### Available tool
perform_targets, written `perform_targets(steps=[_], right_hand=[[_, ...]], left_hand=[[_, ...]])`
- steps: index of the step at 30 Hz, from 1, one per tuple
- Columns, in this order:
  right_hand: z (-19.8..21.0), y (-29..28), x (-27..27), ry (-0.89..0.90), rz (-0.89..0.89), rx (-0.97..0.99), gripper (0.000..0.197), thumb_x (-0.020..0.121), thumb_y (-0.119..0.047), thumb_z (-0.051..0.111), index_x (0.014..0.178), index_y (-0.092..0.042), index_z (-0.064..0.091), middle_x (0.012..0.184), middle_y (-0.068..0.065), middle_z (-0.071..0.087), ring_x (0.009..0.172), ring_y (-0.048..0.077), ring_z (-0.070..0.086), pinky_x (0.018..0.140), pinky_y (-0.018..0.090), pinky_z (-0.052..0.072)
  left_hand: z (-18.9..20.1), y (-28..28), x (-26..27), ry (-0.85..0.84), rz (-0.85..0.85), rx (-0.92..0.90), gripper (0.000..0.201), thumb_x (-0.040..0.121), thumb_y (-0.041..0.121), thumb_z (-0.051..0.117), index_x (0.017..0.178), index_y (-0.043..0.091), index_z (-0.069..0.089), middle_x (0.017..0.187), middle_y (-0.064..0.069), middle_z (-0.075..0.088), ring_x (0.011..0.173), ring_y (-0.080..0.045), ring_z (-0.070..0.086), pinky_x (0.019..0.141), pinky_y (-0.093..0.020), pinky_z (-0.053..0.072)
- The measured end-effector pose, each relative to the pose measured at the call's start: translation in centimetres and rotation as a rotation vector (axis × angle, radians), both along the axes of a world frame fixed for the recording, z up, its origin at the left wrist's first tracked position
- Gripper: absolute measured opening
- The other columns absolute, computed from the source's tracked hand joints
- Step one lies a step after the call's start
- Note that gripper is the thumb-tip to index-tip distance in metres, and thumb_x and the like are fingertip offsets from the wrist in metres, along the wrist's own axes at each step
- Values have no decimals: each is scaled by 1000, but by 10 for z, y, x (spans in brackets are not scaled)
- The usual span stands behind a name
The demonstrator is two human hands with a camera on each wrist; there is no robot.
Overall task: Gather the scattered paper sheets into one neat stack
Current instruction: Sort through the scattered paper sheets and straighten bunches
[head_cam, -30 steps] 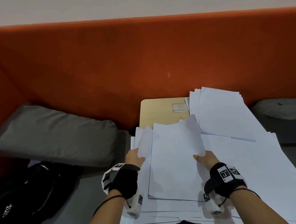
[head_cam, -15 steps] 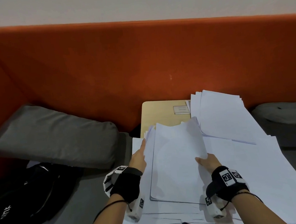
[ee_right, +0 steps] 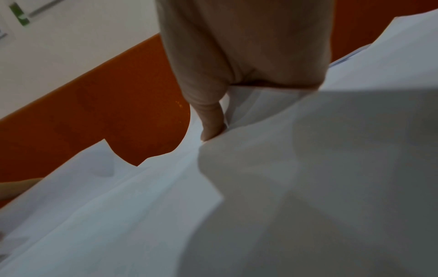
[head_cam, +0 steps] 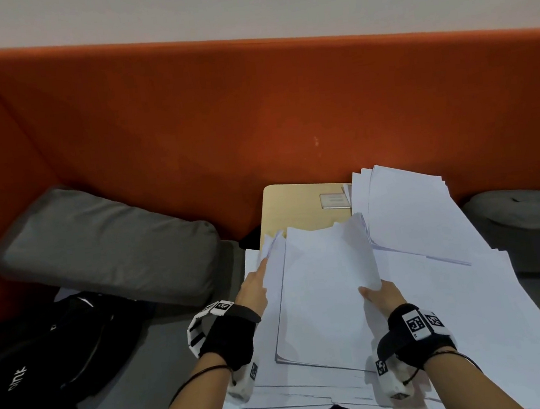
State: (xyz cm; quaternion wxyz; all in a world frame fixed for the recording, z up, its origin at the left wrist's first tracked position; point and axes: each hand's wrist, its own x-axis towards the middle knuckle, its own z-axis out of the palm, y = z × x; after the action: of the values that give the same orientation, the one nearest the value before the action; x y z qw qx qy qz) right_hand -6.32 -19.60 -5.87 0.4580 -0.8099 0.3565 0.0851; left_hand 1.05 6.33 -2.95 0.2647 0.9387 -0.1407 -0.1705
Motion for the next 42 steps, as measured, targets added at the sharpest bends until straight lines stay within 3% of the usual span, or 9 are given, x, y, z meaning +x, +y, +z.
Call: perform_targets(steps=[11,17,21,25,30,33,35,39,42], right_hand=[[1,1,-1,4,-10,11,33,91,-18,57,113,7,57,94,15,56,89,28,52,79,32,40],[4,3,-1,-4,-22,28,32,90,-18,58,111,7,58,93,15,57,88,28,53,78,32,40],[6,3,-1,1,-23,43,33,90,-17,58,113,7,57,94,15,56,88,27,53,78,31,39],[10,1,-3,-7,-33,81,35,91,-14,56,116,11,54,94,17,56,88,28,52,77,32,39],[26,-7,-7,-120,-109,172,43,92,-17,56,125,9,48,101,17,56,93,29,53,81,34,41],[41,-8,-7,-281,-146,277,42,91,-19,57,125,4,51,106,18,61,99,32,58,89,38,46],[58,-2,-4,-397,-150,336,35,91,-16,57,122,1,54,108,16,62,99,30,59,88,37,45],[84,14,16,-544,-161,381,34,92,-14,56,123,-1,55,118,16,61,106,28,58,100,41,44],[90,22,27,-580,-165,400,34,94,-16,53,125,-3,53,117,13,60,112,29,56,103,41,42]], left_hand=[[-4,-3,-2,2,-37,109,68,97,11,42,149,13,-2,149,-15,23,130,-29,41,106,-30,37],[-11,-2,2,-91,50,261,45,97,18,44,139,11,32,154,-13,10,139,-31,18,113,-31,23],[-12,-4,5,-154,-8,176,33,97,11,42,129,3,44,142,-12,36,128,-24,40,104,-25,34],[5,0,12,-76,-67,205,31,97,4,36,127,0,45,128,-19,55,118,-33,52,98,-31,38],[62,22,36,-317,234,-157,31,92,-3,40,117,0,58,106,-30,63,99,-42,59,85,-42,46],[93,33,41,-471,329,-434,28,91,-6,42,111,-2,62,96,-28,66,88,-37,62,73,-25,40],[102,32,43,-421,342,-629,29,92,-5,43,115,-2,60,105,-20,67,97,-32,63,81,-22,41],[100,13,29,-208,276,-883,31,95,0,43,124,-1,54,121,-15,62,112,-24,58,102,-37,44],[93,-4,17,-167,256,-943,37,100,13,36,131,-3,46,132,-17,53,123,-22,50,97,-15,40]])
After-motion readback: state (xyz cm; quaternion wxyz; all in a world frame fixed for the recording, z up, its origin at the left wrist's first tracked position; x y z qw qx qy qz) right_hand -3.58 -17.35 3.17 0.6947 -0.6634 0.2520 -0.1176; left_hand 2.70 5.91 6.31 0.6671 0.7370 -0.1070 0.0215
